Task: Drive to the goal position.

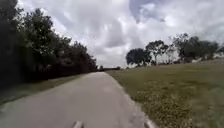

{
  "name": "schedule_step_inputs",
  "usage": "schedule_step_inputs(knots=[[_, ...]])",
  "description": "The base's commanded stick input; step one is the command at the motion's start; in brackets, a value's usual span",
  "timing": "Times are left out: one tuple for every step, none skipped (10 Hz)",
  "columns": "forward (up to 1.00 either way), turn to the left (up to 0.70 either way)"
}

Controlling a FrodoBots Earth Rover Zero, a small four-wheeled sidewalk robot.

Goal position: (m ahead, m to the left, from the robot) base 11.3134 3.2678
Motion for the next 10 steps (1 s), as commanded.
schedule_step_inputs(knots=[[0.7,0.0],[0.7,0.0],[0.7,0.0],[0.7,0.0],[0.7,0.0],[0.7,0.0],[0.7,0.0],[0.7,0.0],[0.7,0.0],[0.7,0.0]])
